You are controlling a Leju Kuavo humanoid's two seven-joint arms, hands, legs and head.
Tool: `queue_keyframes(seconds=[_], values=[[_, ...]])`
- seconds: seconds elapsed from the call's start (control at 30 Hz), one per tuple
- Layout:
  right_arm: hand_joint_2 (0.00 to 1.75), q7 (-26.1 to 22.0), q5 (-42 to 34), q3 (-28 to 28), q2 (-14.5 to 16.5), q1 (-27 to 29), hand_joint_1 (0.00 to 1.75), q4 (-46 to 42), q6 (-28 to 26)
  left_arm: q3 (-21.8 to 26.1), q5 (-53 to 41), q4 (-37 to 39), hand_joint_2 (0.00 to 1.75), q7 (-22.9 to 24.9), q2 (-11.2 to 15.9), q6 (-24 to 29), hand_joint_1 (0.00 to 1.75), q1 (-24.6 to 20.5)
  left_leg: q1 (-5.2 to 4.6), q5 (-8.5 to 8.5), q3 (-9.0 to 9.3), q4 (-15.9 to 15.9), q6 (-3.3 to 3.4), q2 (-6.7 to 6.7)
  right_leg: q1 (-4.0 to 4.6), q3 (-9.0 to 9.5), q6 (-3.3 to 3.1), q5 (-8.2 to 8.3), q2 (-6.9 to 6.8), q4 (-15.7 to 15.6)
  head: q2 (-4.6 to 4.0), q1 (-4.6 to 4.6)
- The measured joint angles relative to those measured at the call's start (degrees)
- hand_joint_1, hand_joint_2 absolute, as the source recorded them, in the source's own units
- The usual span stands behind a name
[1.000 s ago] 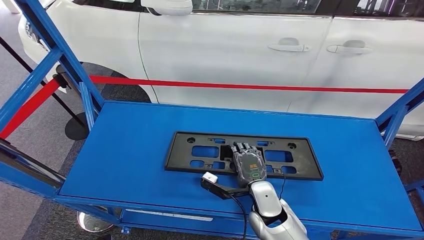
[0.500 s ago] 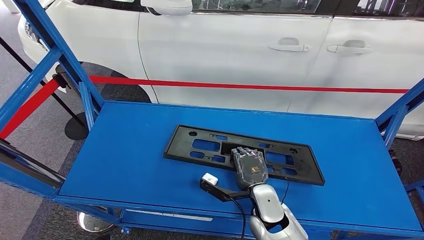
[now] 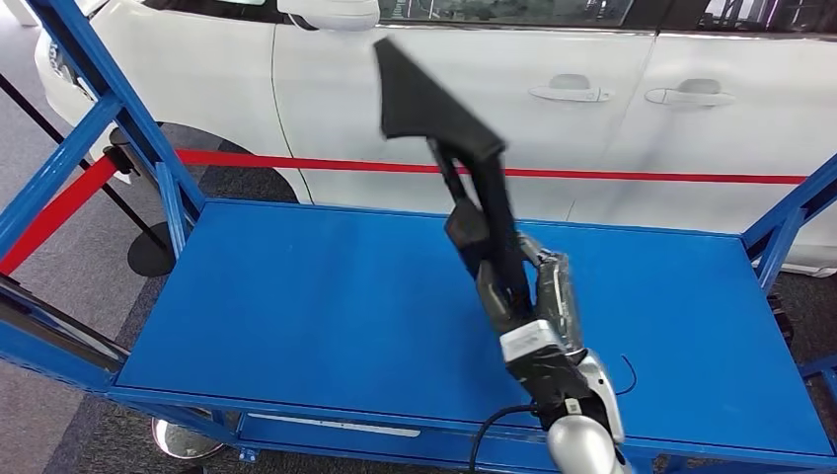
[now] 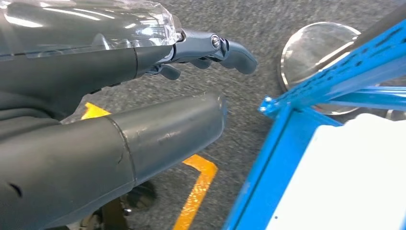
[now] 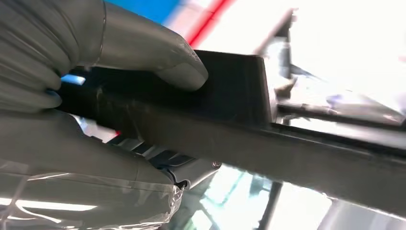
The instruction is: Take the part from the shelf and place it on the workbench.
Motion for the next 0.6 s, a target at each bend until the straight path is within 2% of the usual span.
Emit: queue_keyframes(seconds=[0.1, 0.27, 0.6], values=[[1.75, -0.71, -7.85, -1.97, -1.98, -0.95, 1.75, -6.13, 1.77, 0.01, 0.48, 0.00, 0.00, -1.89, 0.00, -0.38, 0.00, -0.02, 0.00, -0.02, 0.00, 0.00, 0.03, 0.00, -0.01, 0.00, 0.00, 0.00, 0.00, 0.00, 0.00, 0.01], [1.75, -2.09, -13.83, -4.87, -4.08, -1.01, 1.75, -11.89, 4.20, 0.01, 0.55, 0.00, 0.00, -2.66, -0.01, -1.20, 0.00, -0.04, -0.01, -0.07, 0.00, 0.01, 0.09, 0.00, 0.00, -0.01, 0.02, -0.02, 0.00, -0.02, 0.00, 0.00], [1.75, -4.83, -13.76, -7.76, -5.12, 3.36, 1.75, -15.24, 4.09, -0.19, -0.05, -0.43, 0.00, -2.64, -0.43, -1.89, 0.00, 0.04, -0.03, -0.10, 0.00, 0.01, 0.09, 0.00, 0.04, -0.01, -0.01, -0.07, 0.01, -0.03, 0.00, 0.00]])
